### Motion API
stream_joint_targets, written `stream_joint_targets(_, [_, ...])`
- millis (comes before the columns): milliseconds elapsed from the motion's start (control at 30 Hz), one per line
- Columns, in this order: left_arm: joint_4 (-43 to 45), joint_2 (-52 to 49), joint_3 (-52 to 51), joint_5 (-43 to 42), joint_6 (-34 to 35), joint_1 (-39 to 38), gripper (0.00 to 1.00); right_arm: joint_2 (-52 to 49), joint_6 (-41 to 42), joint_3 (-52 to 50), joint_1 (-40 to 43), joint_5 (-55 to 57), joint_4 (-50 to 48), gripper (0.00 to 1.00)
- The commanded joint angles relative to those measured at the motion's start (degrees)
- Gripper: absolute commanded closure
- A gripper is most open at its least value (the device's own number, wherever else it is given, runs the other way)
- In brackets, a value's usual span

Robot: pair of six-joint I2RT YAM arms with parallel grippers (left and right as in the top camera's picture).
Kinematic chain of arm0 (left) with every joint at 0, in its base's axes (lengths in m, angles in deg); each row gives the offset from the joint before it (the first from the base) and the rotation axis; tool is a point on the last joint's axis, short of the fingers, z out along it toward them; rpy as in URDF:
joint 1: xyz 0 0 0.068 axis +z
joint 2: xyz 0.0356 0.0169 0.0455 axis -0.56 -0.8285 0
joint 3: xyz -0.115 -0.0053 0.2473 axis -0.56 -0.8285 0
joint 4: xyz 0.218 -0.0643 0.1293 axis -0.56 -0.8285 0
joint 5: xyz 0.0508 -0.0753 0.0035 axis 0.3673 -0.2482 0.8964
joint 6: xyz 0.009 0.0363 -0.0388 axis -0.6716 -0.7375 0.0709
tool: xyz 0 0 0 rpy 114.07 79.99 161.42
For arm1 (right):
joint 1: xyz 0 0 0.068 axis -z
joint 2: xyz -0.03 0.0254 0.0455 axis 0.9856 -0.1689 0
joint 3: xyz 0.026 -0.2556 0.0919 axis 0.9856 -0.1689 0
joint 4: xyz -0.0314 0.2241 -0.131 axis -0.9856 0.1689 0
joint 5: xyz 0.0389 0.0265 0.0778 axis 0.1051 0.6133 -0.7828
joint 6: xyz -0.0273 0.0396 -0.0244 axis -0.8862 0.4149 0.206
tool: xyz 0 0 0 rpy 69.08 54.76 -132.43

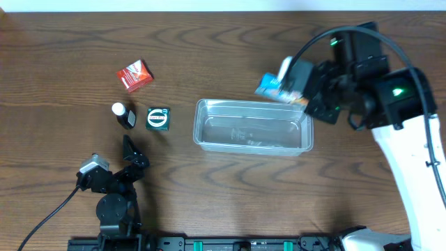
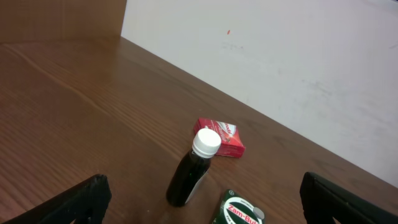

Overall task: Pack container
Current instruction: 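Carry the blue box over the container and lower it inside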

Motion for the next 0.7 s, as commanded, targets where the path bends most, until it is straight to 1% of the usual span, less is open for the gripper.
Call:
stream_joint_targets(0, [-0.9, 0.0, -1.7, 0.2, -0.5, 0.3, 0.02, -0.4, -4.9, -0.9, -3.4, -0.3, 0.1, 0.98])
stream_joint_targets(200, [-0.9, 0.0, -1.7, 0.2, -0.5, 0.3, 0.02, -1.9, -4.3, -6.7, -5.2, 1.3, -2.5, 0.99])
stream_joint_targets(300, [-0.9, 0.0, -1.7, 0.2, -0.5, 0.3, 0.02, -2.1, -2.4, -10.2, -5.2, 1.3, -5.5, 0.99])
stream_joint_targets(667, [-0.9, 0.0, -1.7, 0.2, -0.5, 0.3, 0.02, -2.1, -2.3, -19.9, -6.2, 1.3, -16.0, 0.99])
